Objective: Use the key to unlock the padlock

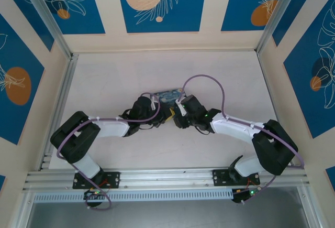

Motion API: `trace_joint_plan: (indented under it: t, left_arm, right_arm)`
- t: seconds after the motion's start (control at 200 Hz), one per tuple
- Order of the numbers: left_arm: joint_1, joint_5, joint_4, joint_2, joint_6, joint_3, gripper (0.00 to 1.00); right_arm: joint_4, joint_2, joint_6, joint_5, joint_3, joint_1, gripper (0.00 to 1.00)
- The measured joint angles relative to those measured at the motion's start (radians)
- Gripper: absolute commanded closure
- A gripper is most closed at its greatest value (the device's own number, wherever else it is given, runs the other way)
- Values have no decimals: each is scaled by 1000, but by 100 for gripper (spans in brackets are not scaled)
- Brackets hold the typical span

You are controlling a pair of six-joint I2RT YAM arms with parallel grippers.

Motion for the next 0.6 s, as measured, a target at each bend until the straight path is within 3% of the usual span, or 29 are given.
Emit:
trace_joint_plan:
  t: [0.155, 0.415, 0.6]
  left_arm:
    - [2, 1, 0, 0, 0, 2, 100]
    - [7, 2, 3, 0, 0, 2, 100]
    - [9, 2, 5, 6, 0, 2, 100]
  right_arm:
    - [-2, 8, -3, 3, 13, 4, 67]
    - [-6, 32, -18, -2, 40, 8, 91]
    - [-27, 30, -19, -53, 45, -16, 99]
